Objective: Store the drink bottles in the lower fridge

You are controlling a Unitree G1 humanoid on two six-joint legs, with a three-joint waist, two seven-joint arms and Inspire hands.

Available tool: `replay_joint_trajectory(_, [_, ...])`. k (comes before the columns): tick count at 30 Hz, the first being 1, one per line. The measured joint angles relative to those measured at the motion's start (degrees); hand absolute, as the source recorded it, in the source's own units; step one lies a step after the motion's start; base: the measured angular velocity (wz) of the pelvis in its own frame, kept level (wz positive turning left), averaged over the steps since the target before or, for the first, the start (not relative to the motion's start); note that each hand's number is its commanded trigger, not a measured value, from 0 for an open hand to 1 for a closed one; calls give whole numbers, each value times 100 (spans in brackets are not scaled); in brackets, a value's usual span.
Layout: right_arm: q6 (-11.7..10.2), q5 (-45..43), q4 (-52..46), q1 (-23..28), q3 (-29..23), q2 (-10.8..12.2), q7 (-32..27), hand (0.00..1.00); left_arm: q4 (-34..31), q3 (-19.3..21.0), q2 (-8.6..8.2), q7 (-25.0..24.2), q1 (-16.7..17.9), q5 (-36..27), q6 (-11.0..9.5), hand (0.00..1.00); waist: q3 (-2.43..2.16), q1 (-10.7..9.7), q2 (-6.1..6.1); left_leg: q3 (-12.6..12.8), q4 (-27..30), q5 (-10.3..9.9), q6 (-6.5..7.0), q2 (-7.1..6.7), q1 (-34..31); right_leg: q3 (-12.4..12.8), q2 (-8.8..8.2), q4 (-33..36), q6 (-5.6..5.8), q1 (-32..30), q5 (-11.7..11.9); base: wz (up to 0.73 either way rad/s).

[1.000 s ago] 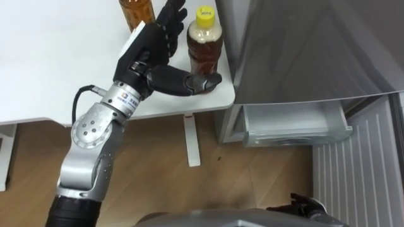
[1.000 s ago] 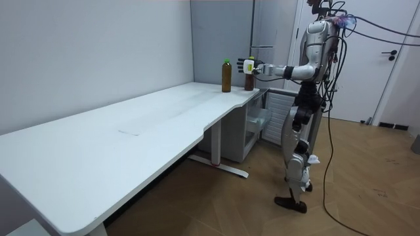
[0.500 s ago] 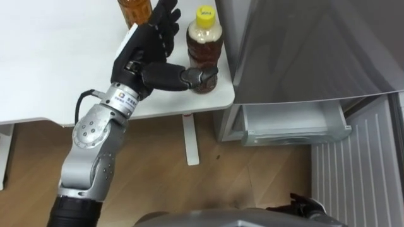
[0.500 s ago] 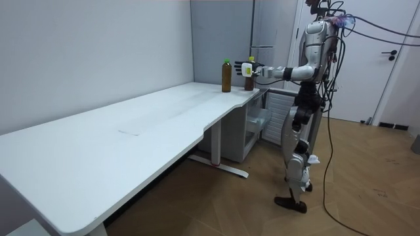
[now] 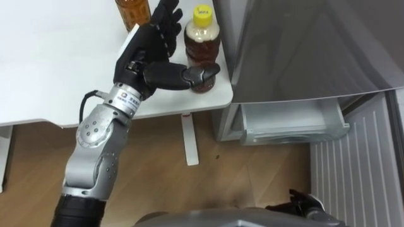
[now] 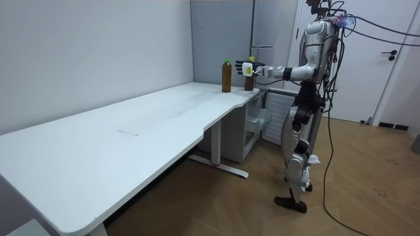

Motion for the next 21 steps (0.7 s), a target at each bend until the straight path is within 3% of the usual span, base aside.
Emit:
replay_joint_trajectory(8, [1,-153,-72,-21,11,28,13,0,61,-140,8,-8,-121,-1,1,0,24,-102,-41,-3,0,0,0,0,-10,4,1,-2,0,-7,0,0])
replay_joint_trajectory(19, [20,-320,-56,-9,-7,14,26,0,62,-220,-1,-7,-263,0,9,0,14,-145,-24,19,1,0,0,0,-7,19,1,-7,0,-14,0,0])
replay_joint_trajectory(20, [19,-323,-57,-9,-10,12,29,0,62,-220,-3,-6,-263,0,9,15,11,-149,-20,22,1,0,0,0,-7,20,1,-7,0,-14,0,0])
replay_joint_trajectory(21, [19,-324,-57,-9,-15,8,37,0,62,-220,-13,-5,-263,0,9,53,7,-161,-12,24,0,0,0,0,-6,21,1,-8,0,-14,0,0])
